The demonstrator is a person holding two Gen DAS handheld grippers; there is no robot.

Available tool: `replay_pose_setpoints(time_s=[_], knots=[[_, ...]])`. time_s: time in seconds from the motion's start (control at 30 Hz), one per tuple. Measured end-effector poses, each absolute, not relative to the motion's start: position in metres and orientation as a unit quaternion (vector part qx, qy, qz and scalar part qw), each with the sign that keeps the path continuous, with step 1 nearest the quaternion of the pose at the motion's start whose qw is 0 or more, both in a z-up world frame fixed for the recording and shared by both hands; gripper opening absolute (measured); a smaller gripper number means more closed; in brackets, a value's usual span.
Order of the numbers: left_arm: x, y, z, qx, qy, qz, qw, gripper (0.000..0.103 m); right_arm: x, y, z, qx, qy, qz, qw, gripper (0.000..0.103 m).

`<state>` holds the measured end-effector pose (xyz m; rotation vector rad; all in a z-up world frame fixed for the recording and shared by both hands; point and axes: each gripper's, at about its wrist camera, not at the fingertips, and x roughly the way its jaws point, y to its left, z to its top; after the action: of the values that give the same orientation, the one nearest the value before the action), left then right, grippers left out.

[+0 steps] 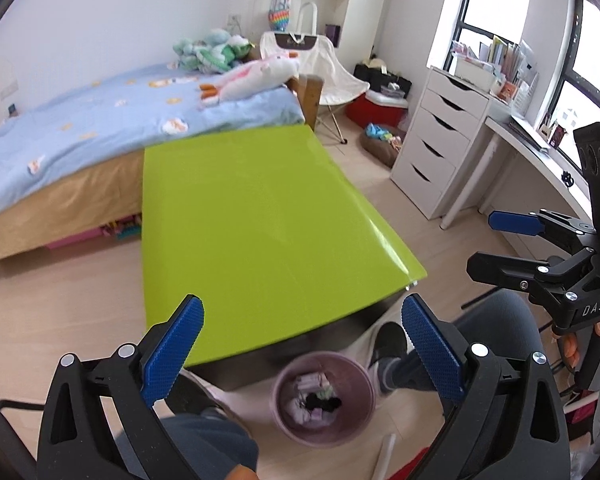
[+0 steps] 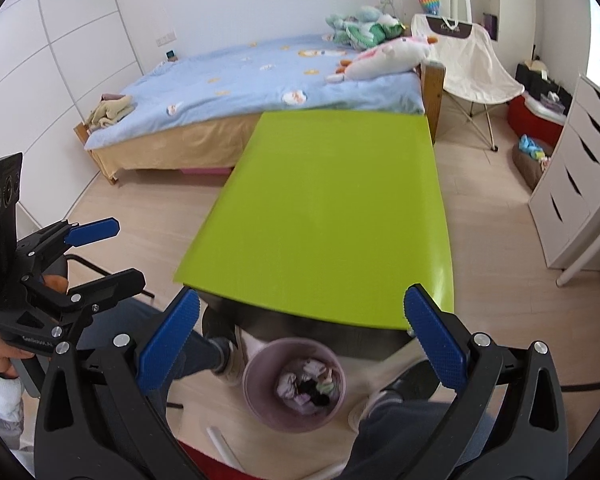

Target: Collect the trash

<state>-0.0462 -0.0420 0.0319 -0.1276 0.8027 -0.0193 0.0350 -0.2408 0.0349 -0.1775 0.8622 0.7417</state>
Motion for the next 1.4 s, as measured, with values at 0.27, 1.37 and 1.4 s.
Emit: replay_pose_setpoints(time_s=[0.27, 1.37, 1.4], knots=[[-0.034, -0.038, 0.041, -0.070, 0.384, -0.026, 0.920, 0.097, 0.047, -0.228, 0.050, -0.081, 0.391, 0.354, 0.846, 0.100], [-0.037, -0.030, 0.047, -0.093, 0.382, -0.001, 0.919, 0.097, 0.056, -0.226, 0.048, -0.077, 0.395, 0.348, 0.847, 0.100], [-0.037, -0.030, 0.047, -0.093, 0.382, -0.001, 0.919, 0.097, 0.056, -0.225, 0.048, -0.077, 0.396, 0.347, 0.847, 0.100]])
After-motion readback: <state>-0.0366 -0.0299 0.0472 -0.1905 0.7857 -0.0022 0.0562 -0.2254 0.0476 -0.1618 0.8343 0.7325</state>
